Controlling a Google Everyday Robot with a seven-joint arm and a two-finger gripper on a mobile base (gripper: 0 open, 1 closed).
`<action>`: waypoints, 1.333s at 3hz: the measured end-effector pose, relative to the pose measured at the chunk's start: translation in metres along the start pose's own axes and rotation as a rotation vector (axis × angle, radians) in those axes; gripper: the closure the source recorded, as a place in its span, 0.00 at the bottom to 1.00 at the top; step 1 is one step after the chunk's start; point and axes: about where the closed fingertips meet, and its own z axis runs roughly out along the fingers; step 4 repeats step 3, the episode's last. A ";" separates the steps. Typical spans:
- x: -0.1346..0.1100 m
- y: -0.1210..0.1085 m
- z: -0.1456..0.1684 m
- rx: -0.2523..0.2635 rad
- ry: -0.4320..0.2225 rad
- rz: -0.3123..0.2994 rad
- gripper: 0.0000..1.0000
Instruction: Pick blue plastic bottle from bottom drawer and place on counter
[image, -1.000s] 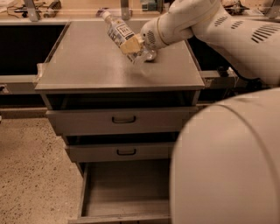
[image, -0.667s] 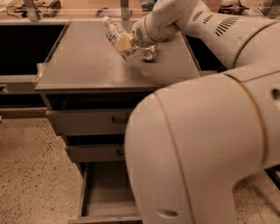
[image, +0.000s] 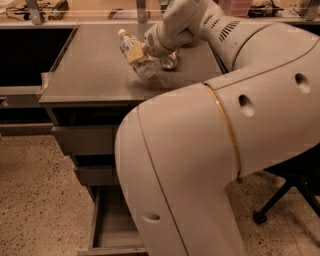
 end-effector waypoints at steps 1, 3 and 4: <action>0.000 0.000 0.000 0.000 -0.001 -0.003 0.04; 0.000 0.000 0.001 0.001 -0.001 -0.003 0.00; 0.000 0.000 0.001 0.001 -0.001 -0.003 0.00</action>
Offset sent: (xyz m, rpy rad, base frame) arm 0.0000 0.0004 -0.0003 -0.0014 -0.0012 0.0023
